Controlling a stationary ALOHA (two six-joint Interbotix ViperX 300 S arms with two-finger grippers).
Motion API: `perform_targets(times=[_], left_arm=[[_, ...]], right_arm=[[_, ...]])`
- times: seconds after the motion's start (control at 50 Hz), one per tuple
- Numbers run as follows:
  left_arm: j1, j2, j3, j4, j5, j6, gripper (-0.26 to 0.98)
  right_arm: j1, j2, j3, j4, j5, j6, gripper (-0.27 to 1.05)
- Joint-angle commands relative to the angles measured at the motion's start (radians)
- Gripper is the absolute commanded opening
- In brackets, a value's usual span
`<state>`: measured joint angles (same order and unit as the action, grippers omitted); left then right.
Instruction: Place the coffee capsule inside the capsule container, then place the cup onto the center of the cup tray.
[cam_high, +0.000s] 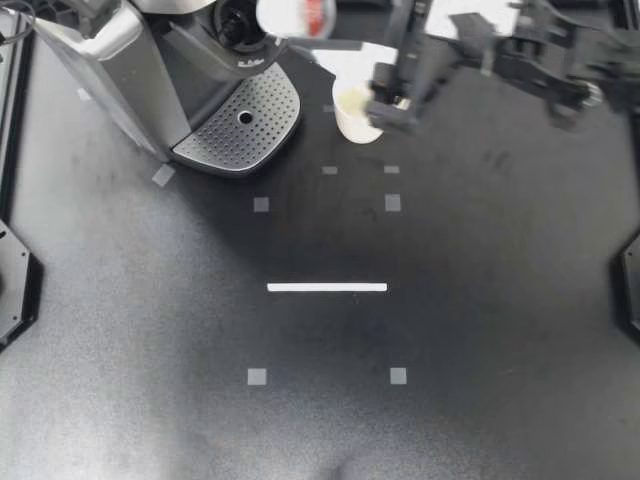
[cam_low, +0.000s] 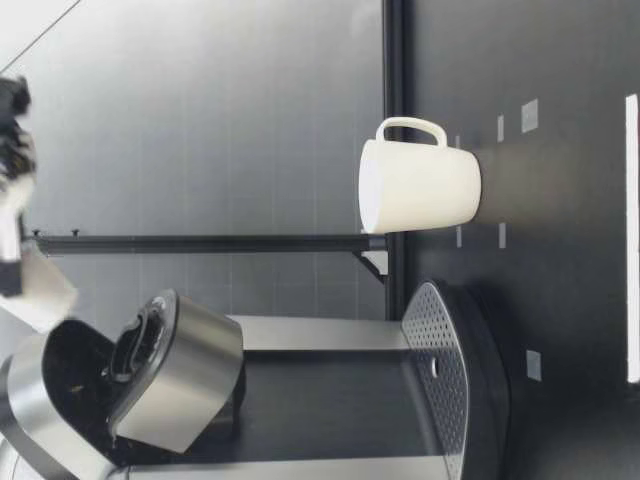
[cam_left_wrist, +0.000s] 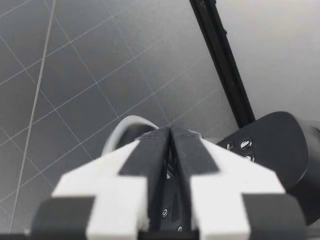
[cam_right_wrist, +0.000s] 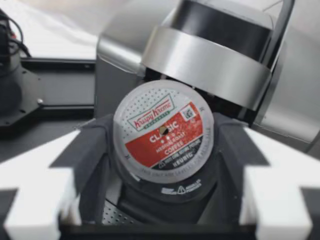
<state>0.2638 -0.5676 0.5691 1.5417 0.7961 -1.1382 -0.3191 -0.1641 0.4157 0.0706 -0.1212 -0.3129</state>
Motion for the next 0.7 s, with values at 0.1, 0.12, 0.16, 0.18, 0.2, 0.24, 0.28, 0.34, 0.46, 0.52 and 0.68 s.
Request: perform_targets(times=[0.1, 0.12, 0.16, 0.18, 0.2, 0.24, 0.28, 0.34, 0.46, 0.52, 0.68], left_arm=[[0.003, -0.032, 0.000, 0.005, 0.000, -0.002, 0.16], [0.002, -0.034, 0.002, 0.006, 0.000, -0.002, 0.16], [0.003, -0.040, 0.003, 0.006, 0.000, -0.002, 0.16], [0.003, -0.043, 0.005, 0.005, 0.000, -0.002, 0.16], [0.003, -0.044, 0.006, 0.006, 0.000, -0.002, 0.16], [0.002, -0.049, 0.011, 0.006, 0.000, -0.002, 0.16], [0.003, -0.054, 0.014, 0.006, 0.000, -0.002, 0.16], [0.003, -0.057, 0.018, 0.006, 0.000, -0.002, 0.16], [0.003, -0.058, 0.020, 0.006, 0.000, -0.002, 0.16], [0.003, -0.057, 0.021, 0.006, 0.000, -0.002, 0.16], [0.003, -0.057, 0.021, 0.006, 0.000, -0.002, 0.16]], right_arm=[[-0.020, 0.041, -0.061, -0.003, 0.002, -0.003, 0.47], [-0.020, 0.046, -0.066, -0.003, 0.002, -0.003, 0.47], [-0.020, 0.057, -0.075, -0.005, 0.002, -0.002, 0.47], [-0.020, 0.063, -0.078, -0.003, 0.002, -0.002, 0.47], [-0.020, 0.066, -0.081, -0.005, 0.003, -0.002, 0.47], [-0.020, 0.077, -0.086, -0.005, 0.003, -0.003, 0.47], [-0.020, 0.084, -0.091, -0.005, 0.002, -0.002, 0.47], [-0.021, 0.098, -0.097, -0.005, 0.003, -0.002, 0.47], [-0.032, 0.112, -0.104, -0.005, 0.009, 0.000, 0.47], [-0.034, 0.118, -0.106, -0.005, 0.009, 0.000, 0.47], [-0.035, 0.127, -0.106, -0.005, 0.011, 0.000, 0.47]])
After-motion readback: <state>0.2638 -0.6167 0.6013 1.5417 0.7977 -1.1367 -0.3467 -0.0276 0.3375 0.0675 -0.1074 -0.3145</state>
